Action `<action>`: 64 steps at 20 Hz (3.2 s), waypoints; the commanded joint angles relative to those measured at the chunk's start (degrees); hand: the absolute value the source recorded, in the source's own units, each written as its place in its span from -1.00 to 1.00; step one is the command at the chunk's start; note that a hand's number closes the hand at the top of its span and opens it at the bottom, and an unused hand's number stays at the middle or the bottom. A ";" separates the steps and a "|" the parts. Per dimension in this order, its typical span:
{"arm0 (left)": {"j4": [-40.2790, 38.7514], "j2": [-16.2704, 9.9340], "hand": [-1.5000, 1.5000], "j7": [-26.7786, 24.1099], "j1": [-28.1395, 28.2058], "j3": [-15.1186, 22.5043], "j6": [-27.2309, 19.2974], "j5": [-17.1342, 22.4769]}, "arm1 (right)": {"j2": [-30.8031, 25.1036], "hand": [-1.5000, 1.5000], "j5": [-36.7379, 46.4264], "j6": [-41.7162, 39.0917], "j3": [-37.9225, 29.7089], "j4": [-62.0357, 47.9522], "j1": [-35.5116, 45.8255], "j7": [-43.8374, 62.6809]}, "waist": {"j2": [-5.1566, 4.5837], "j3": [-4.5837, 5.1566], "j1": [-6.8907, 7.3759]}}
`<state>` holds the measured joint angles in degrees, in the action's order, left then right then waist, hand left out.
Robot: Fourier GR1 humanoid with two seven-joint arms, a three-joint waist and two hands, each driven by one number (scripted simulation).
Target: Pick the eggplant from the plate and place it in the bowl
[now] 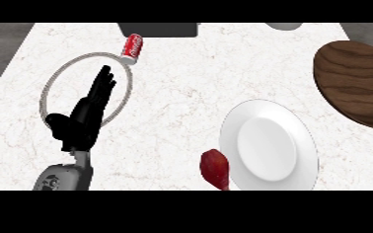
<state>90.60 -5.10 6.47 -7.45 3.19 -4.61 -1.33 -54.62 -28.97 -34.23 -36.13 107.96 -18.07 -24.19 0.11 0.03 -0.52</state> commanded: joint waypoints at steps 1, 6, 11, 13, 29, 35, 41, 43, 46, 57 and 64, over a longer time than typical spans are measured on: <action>-3.19 1.14 0.00 0.23 -2.48 0.44 -0.98 -1.62 | -3.78 1.00 -3.17 -0.08 0.09 -3.51 7.33 7.82 | -0.20 0.00 0.65; -2.82 0.41 0.00 -1.84 -1.80 -0.77 1.41 0.66 | -2.30 1.00 12.16 6.44 7.31 -7.97 14.77 5.19 | -0.41 -0.04 1.47; -2.74 -0.76 0.00 -1.26 -2.45 -0.81 2.95 0.83 | -3.67 1.00 27.22 12.18 13.23 -17.59 21.82 -1.15 | -0.78 -0.11 3.02; -1.70 2.49 0.00 -1.02 -0.91 1.90 0.34 -1.11 | -1.21 1.00 31.90 15.15 17.76 -21.84 25.13 -4.35 | -0.62 -0.12 2.82; -4.38 2.13 0.00 -3.65 -2.78 1.32 0.91 -2.32 | 6.42 1.00 55.04 27.38 31.22 -73.07 52.52 -23.42 | -1.02 -0.18 3.42; -3.49 2.74 0.00 -3.13 -2.54 2.00 1.08 -2.18 | 6.16 -1.00 55.88 16.63 33.04 -84.25 55.01 -28.76 | -1.23 -0.28 3.83; -2.26 2.34 0.00 -0.10 -4.20 1.48 1.27 -1.65 | 5.23 -1.00 52.58 9.16 30.68 -89.44 58.50 -36.41 | -1.27 -0.39 3.72; -2.61 3.00 0.00 -1.23 -2.93 1.75 0.79 -1.88 | 7.61 -1.00 49.56 10.08 28.28 -89.85 60.23 -35.37 | -1.10 -0.33 3.49; -3.06 2.22 0.00 -2.47 -1.86 1.02 0.97 -1.94 | 5.21 -1.00 45.53 7.52 24.84 -91.22 61.74 -35.74 | -1.08 -0.33 3.18; -4.44 1.41 0.00 -2.59 -2.94 -0.75 1.61 -0.89 | -2.82 -1.00 38.84 -9.48 21.36 -96.74 64.16 -26.64 | -1.32 -0.36 2.62; -2.32 2.55 0.00 -1.16 -3.44 0.42 1.14 -1.00 | -1.93 -1.00 36.85 -14.23 21.74 -95.15 60.48 -26.66 | -1.44 -0.67 2.35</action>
<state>88.54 -3.23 5.34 -10.23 3.31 -3.32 -2.42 -56.61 8.84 -34.10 -14.36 13.19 44.05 -42.19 -1.11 -0.51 2.12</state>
